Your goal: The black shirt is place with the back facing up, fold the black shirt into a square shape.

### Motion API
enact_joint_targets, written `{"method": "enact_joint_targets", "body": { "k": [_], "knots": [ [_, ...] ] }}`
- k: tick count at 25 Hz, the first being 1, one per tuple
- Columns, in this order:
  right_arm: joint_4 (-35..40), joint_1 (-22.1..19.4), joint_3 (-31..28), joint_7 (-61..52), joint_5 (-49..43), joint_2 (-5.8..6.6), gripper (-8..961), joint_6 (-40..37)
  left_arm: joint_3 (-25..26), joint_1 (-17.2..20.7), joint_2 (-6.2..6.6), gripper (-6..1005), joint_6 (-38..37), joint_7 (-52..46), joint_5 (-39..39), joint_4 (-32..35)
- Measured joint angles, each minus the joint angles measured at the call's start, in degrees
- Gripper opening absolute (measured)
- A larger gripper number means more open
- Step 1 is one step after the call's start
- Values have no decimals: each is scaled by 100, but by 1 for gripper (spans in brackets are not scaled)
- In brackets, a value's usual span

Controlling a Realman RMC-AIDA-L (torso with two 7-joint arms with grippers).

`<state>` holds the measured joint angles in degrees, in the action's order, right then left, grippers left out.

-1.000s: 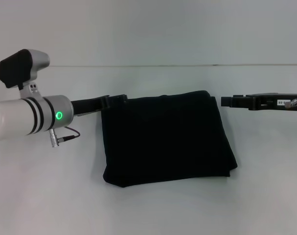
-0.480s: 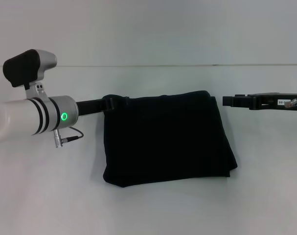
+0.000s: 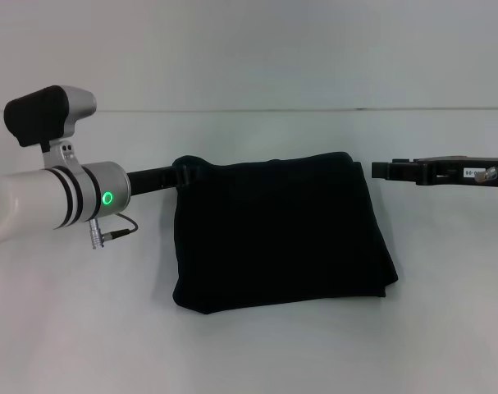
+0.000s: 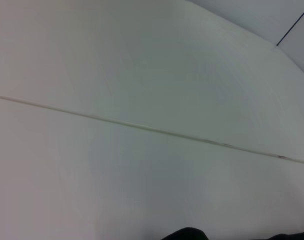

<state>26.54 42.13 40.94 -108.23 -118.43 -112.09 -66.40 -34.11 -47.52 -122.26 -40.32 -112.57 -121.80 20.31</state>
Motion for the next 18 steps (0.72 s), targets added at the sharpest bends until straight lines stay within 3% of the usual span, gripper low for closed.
{"method": "enact_joint_targets", "body": {
  "k": [7, 18],
  "knots": [
    [0, 13, -7, 8, 4, -4, 559, 30, 8, -37, 4, 257, 47, 6, 24, -3],
    [-24, 79, 39, 211, 4, -79, 557, 96, 15, -240, 130, 4, 1, -34, 139, 27]
  ]
}}
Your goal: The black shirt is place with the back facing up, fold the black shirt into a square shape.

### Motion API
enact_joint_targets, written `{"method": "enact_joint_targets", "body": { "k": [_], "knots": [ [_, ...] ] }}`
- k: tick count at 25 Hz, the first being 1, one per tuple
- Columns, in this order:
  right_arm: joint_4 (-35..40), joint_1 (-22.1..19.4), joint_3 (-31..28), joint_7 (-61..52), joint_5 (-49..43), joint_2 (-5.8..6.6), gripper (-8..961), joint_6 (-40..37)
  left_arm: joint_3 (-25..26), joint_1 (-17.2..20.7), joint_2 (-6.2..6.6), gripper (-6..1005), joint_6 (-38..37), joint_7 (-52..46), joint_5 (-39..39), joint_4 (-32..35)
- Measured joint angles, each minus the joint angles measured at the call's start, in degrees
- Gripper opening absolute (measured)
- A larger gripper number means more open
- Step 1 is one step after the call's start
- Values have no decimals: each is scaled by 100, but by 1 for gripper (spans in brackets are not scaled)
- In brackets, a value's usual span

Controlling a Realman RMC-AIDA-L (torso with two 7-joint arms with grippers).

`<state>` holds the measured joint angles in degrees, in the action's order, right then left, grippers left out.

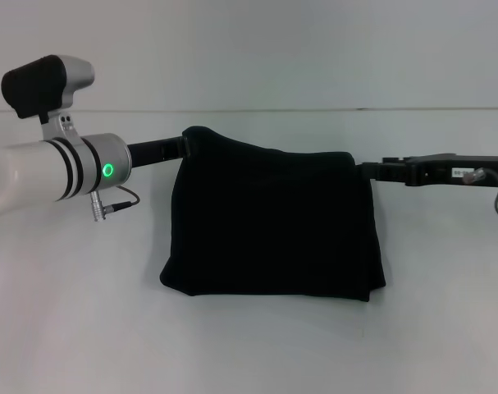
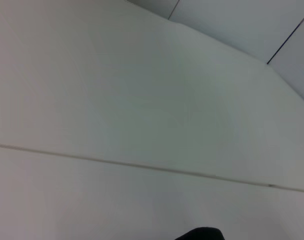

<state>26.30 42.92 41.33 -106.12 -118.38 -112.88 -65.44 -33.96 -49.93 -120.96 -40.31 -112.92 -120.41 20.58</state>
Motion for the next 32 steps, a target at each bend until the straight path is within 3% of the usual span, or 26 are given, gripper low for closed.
{"method": "enact_joint_targets", "body": {
  "k": [4, 9, 14, 19, 32],
  "knots": [
    [-29, 94, 14, 297, -10, -112, 546, -73, -17, -36, 7, 7, 36, 17, 9, 8],
    [-41, 234, 199, 1000, -52, -370, 497, -43, -3, -29, 10, 10, 49, 23, 32, 11],
    [-47, 387, 895, 1150, -69, -544, 252, 235, -4, 0, 0, 14, 49, 23, 81, 33],
    [-202, 477, 1091, 992, -213, -514, 21, 381, -6, -3, -16, 17, 50, 40, 89, 40],
    [-271, 453, 1191, 120, -977, -369, -3, 613, -5, 14, -12, 26, 51, 42, 167, 52]
  ]
}}
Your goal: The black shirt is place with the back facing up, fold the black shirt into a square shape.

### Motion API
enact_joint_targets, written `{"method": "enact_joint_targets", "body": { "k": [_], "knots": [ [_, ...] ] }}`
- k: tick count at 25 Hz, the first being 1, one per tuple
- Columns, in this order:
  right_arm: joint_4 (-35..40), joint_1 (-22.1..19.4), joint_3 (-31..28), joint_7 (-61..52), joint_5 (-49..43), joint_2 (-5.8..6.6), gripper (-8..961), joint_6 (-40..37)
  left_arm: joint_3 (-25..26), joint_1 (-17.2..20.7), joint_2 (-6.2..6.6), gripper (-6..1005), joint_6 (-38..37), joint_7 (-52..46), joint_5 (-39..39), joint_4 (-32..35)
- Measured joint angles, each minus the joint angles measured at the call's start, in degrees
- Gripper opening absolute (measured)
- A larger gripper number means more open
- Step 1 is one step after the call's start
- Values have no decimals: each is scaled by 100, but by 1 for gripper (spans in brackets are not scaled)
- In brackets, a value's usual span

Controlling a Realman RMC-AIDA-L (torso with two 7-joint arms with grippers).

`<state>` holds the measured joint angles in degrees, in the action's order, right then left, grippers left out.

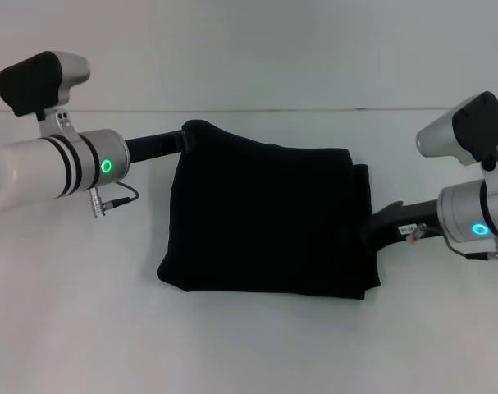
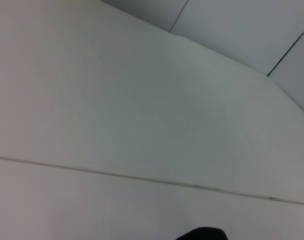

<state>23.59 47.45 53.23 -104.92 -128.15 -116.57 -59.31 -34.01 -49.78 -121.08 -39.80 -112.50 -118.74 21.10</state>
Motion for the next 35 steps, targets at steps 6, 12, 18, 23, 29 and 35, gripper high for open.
{"method": "enact_joint_targets", "body": {
  "k": [6, 12, 18, 23, 29, 35],
  "knots": [
    [84, -97, -77, -92, -63, 77, -1, -71, 0, -1, 16, 31, 49, 0, 0, -1],
    [159, -167, -265, -81, -15, 182, -2, -201, 0, -4, 26, 35, 135, 0, 0, -1],
    [588, -450, -857, 386, 512, 203, -2, -680, 0, 17, 50, 39, 258, -5, -6, 12],
    [669, -556, -1030, 556, 972, 213, -1, -747, 11, 94, 42, 43, 374, -47, -6, 73],
    [673, -531, -1023, 610, 1025, 222, 80, -738, 18, 173, 9, 47, 382, -65, 57, 134],
    [673, -510, -1017, 706, 1028, 208, 143, -724, 16, 131, 17, 51, 363, -26, 60, 156]
  ]
}}
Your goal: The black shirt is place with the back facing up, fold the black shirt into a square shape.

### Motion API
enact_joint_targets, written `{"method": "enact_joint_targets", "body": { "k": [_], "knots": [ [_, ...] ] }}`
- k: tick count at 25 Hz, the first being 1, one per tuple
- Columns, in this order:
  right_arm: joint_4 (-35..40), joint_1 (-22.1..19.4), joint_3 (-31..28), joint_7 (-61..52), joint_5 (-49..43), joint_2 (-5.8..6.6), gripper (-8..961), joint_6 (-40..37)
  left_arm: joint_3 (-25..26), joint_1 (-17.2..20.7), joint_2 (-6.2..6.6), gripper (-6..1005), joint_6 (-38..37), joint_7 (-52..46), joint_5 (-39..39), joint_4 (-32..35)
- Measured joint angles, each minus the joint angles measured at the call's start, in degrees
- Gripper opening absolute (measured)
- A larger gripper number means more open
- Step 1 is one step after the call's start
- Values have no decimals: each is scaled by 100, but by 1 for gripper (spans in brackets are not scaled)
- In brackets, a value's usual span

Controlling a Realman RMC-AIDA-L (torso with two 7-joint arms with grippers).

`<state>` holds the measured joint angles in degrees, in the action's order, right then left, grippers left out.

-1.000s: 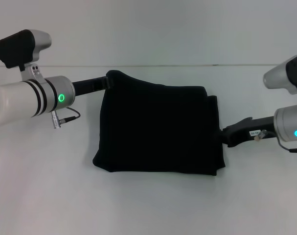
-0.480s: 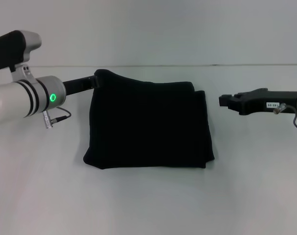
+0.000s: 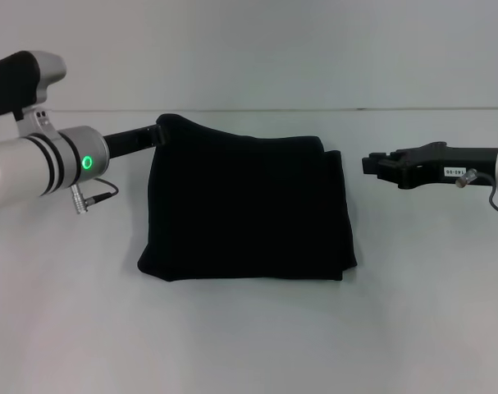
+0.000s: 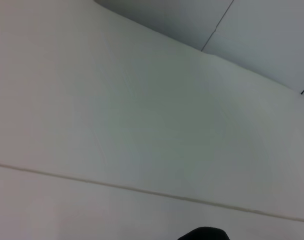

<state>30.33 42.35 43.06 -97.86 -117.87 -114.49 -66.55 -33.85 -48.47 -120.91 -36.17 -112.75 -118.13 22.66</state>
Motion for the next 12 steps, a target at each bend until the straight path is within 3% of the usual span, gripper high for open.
{"method": "enact_joint_targets", "body": {
  "k": [12],
  "knots": [
    [0, 33, 17, 39, 2, -45, 161, 3, -42, -158, 31, 60, 1, 42, 1, 2]
  ]
}}
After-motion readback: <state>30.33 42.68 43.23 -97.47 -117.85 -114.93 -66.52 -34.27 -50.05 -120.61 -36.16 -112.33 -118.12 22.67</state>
